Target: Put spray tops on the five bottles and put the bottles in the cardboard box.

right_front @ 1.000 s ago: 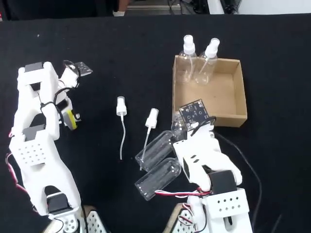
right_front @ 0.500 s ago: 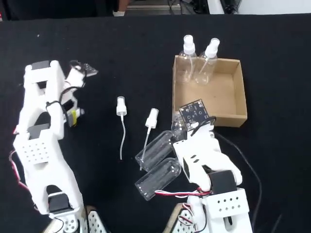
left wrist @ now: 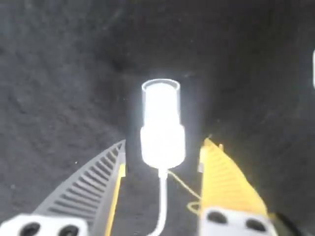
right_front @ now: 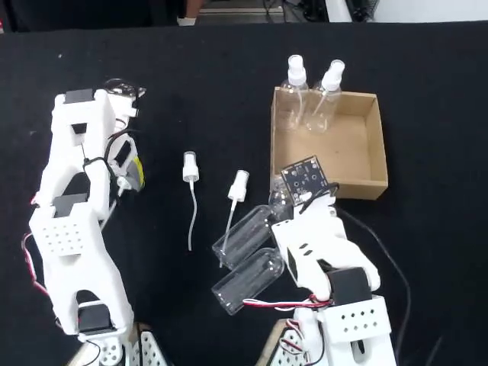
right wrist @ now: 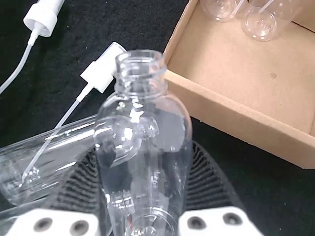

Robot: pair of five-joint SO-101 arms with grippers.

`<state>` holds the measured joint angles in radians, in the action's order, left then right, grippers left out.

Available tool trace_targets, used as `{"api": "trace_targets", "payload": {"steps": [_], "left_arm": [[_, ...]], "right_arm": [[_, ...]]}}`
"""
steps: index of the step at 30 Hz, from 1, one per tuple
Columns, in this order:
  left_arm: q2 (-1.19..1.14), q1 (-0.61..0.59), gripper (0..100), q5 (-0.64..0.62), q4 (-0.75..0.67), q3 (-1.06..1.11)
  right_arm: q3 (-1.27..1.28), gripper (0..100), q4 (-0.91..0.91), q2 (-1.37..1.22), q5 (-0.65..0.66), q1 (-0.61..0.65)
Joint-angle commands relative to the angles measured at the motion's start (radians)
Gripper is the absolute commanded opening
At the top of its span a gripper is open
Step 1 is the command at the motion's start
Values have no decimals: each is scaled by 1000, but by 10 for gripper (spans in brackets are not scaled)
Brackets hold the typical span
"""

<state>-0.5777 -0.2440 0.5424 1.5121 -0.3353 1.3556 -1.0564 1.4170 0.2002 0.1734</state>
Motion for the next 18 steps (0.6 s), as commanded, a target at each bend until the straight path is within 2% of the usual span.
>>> {"api": "trace_targets", "payload": {"steps": [1, 8, 13, 18], "left_arm": [[28, -25, 216, 152, -3, -47], [26, 2, 195, 180, -9, -42], [26, 73, 195, 170, -8, -36], [-38, 90, 198, 31, -40, -65]], "right_arm": [[-4, 11, -9, 19, 2, 3], [-4, 11, -9, 19, 2, 3], [-4, 11, -9, 19, 2, 3], [-4, 11, -9, 19, 2, 3]]}}
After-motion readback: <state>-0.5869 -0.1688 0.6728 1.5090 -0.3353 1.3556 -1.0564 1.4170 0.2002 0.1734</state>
